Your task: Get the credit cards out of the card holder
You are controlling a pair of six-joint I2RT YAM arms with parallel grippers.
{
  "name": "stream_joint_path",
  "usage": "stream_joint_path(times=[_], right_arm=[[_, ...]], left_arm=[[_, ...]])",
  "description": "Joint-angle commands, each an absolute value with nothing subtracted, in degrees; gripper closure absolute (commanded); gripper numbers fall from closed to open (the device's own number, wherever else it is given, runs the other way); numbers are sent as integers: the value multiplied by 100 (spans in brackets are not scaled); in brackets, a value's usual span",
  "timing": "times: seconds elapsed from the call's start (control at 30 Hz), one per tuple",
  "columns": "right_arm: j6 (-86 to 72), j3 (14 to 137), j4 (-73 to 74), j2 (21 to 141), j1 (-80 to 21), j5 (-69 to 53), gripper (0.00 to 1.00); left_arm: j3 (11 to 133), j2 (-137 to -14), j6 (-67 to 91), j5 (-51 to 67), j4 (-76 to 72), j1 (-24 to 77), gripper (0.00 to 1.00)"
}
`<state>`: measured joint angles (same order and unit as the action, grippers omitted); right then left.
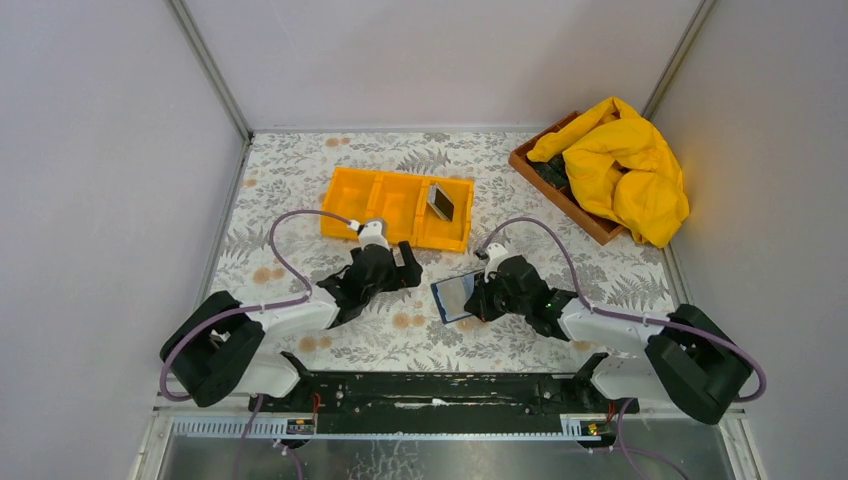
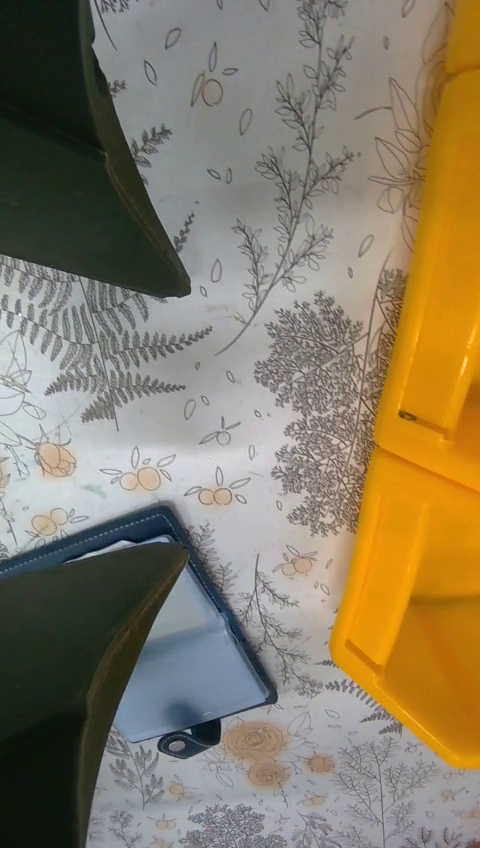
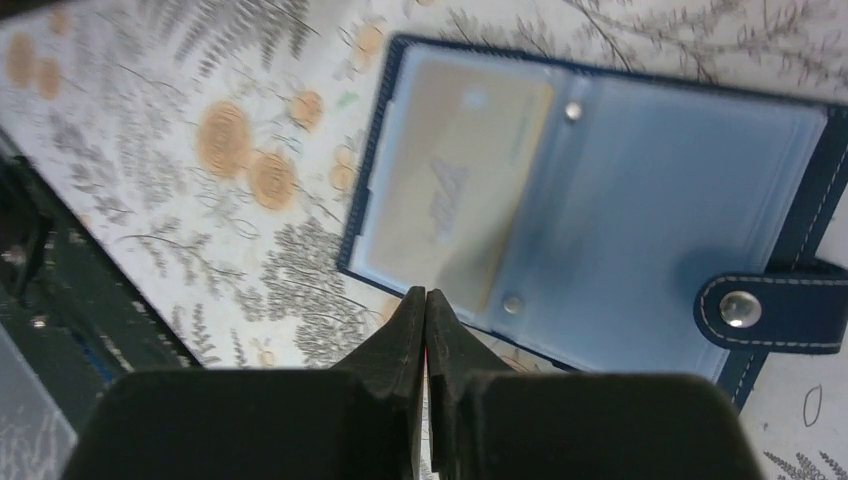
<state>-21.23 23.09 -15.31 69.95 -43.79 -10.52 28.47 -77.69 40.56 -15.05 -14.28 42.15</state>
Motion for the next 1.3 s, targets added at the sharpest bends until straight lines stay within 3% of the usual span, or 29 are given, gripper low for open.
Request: stream_joint_path(times=[0.0,0.33,0.5,0.67,0.77,0.8,0.87,0.97,1.0,1.1,1.27], right_arm=[[-2150,2219,-1660,7426,-4430,-863,94],[-2191,2711,-1670,8271,-4441,-935,94],[-2159,2840,-1482,7785,-4444,-819,95],[-1849,3369,-681,7102,-4445,-675,94],[-1544,3697,-351,7229,-4444,-333,85],[-1493,3790,-276,7338,-4439,-161,80],[-1514,3920,-193,7560,-4435,106,69],[-1704,3970,-290,7832,-4432,588,66],[-1760,3972,-344,7911,-4436,747,69],[-1804,3971,-424,8132,-4409,1093,98],[-1863,3840,-647,8414,-4332,1011,100]], left_arm=[[2737,-7403,4037,-1300,-1887,4142,1],[2523,-6948,3990,-1191,-1960,4140,9],[2492,-6987,4005,-1085,-2055,4143,17],[2410,-7189,4049,-710,-2435,4140,64],[2439,-7441,4036,-335,-2660,4140,94],[2449,-7546,4020,-160,-2754,4140,100],[2446,-7717,4044,169,-2964,4138,100],[2421,-7957,4122,603,-3342,4145,100],[2432,-8061,4148,674,-3409,4141,100],[2460,-8283,4195,792,-3503,4133,100],[2542,-8642,4235,987,-3663,4126,100]])
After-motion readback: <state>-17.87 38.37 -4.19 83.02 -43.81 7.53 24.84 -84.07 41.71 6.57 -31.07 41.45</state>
